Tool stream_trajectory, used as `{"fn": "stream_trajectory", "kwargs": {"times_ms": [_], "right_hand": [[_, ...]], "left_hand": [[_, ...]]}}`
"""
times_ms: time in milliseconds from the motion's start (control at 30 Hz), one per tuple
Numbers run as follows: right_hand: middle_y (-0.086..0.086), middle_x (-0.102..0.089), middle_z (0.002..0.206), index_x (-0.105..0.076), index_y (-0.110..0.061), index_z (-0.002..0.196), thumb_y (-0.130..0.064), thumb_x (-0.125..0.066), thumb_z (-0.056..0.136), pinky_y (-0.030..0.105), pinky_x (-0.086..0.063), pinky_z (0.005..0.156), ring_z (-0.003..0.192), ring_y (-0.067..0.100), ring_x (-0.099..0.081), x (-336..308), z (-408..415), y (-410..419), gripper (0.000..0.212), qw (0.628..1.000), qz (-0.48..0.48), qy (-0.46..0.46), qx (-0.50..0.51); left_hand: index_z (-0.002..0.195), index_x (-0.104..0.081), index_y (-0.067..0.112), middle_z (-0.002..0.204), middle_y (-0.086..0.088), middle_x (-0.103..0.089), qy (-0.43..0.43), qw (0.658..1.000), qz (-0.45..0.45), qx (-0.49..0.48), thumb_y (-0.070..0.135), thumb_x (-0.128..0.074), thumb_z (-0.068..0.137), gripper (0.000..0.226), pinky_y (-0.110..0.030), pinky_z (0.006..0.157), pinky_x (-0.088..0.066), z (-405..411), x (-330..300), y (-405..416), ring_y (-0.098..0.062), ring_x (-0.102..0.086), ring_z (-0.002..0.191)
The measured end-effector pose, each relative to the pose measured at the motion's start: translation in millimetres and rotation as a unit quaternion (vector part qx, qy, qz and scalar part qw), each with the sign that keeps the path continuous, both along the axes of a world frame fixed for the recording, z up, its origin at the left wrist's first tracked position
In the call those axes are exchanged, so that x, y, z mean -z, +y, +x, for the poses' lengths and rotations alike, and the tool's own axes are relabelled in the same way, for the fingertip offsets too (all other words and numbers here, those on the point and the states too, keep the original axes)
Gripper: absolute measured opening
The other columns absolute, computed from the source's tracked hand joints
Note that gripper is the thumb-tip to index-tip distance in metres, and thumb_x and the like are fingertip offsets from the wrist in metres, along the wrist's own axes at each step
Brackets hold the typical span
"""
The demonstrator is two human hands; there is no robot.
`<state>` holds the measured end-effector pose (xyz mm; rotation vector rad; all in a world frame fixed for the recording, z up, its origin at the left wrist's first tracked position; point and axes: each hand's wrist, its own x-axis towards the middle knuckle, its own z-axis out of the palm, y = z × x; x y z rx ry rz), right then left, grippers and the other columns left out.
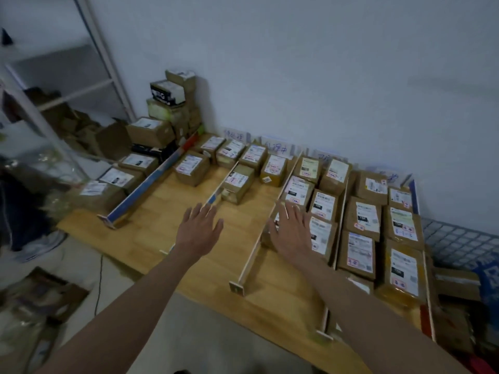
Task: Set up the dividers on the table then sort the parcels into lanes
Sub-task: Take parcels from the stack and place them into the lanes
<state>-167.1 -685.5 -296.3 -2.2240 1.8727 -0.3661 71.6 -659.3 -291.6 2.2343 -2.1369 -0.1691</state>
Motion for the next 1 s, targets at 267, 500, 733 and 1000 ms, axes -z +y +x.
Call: {"fn": "stream_trajectory", "kwargs": {"times_ms": [267,500,733,1000], "right_hand": [[0.007,-0.035,0.153,-0.033,-0.019,0.147,-0.042,-0.033,0.101,0.047,-0.023,0.117,0.142,0.027,-0.029,-6,139,-27,0.052,0.999,-0.021,0.004,-0.025],[0.006,-0.039,0.15,-0.034,-0.019,0.147,-0.04,-0.037,0.1,0.045,-0.024,0.117,0.14,0.027,-0.032,-7,253,-38,0.051,0.999,-0.029,-0.023,-0.02],[0.006,-0.04,0.147,-0.037,-0.015,0.143,-0.038,-0.039,0.101,0.043,-0.028,0.114,0.136,0.026,-0.037,-2,337,-60,0.048,0.999,-0.034,-0.019,-0.034],[0.007,-0.044,0.142,-0.036,-0.016,0.143,-0.034,-0.042,0.099,0.04,-0.034,0.11,0.128,0.026,-0.044,35,432,-111,0.048,0.998,-0.017,-0.049,-0.045]], "left_hand": [[0.154,-0.026,0.02,0.161,0.0,-0.024,0.004,0.999,-0.01,-0.052,0.048,-0.023,0.103,0.058,-0.041,0.122,-0.01,138,-6,-6,-0.019,-0.015,0.15],[0.147,-0.037,0.019,0.155,-0.001,-0.036,-0.001,0.999,-0.017,-0.05,0.048,-0.028,0.102,0.054,-0.043,0.12,-0.018,251,-6,-9,-0.021,-0.026,0.145],[0.14,-0.043,0.016,0.146,-0.006,-0.043,0.005,0.998,-0.027,-0.059,0.045,-0.032,0.102,0.049,-0.044,0.116,-0.025,333,0,-26,-0.027,-0.033,0.14],[0.149,-0.033,0.019,0.154,-0.005,-0.037,0.011,0.996,0.013,-0.091,0.043,-0.031,0.103,0.052,-0.042,0.118,-0.024,417,35,-71,-0.024,-0.032,0.142]]}}
